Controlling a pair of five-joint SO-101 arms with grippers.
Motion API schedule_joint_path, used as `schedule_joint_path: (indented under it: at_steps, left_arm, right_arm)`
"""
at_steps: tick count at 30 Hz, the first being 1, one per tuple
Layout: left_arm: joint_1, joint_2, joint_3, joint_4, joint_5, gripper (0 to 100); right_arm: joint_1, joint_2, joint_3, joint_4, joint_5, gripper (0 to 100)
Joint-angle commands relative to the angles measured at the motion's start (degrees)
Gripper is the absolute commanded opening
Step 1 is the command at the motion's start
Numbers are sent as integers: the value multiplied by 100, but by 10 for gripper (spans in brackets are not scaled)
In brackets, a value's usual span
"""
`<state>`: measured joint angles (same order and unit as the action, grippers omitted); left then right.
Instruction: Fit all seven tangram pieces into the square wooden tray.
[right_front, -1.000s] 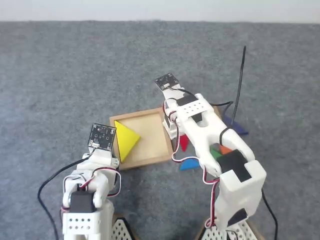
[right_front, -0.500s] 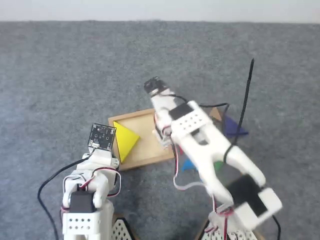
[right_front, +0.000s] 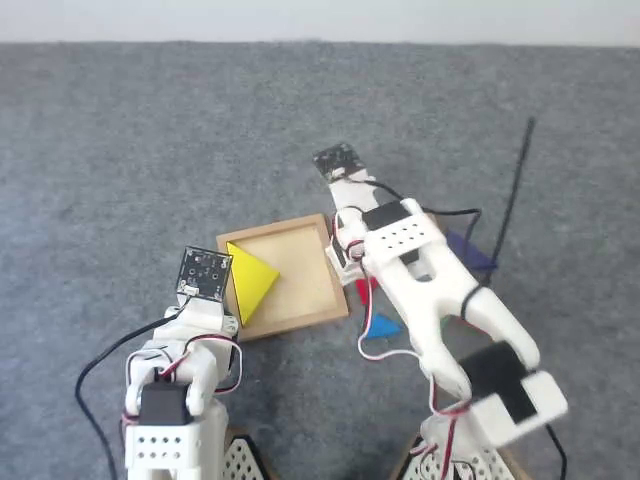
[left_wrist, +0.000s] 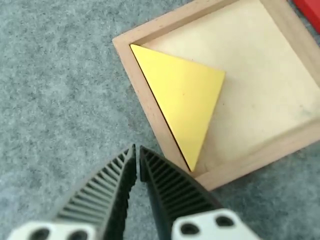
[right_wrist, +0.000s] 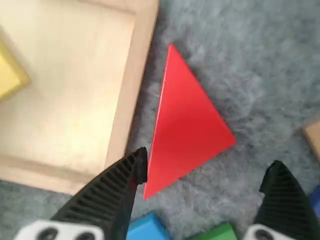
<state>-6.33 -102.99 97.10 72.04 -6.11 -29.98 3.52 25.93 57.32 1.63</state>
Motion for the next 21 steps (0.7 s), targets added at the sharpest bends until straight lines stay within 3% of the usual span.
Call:
schedule_joint_path:
  at_steps: [1, 21]
  left_arm:
    - [-18, -105, -66, 26, 44, 13]
    - [-18, -105, -66, 26, 44, 13]
  right_arm:
    - [48, 303, -598, -75, 9, 323]
    - [92, 1833, -1574, 312, 123, 318]
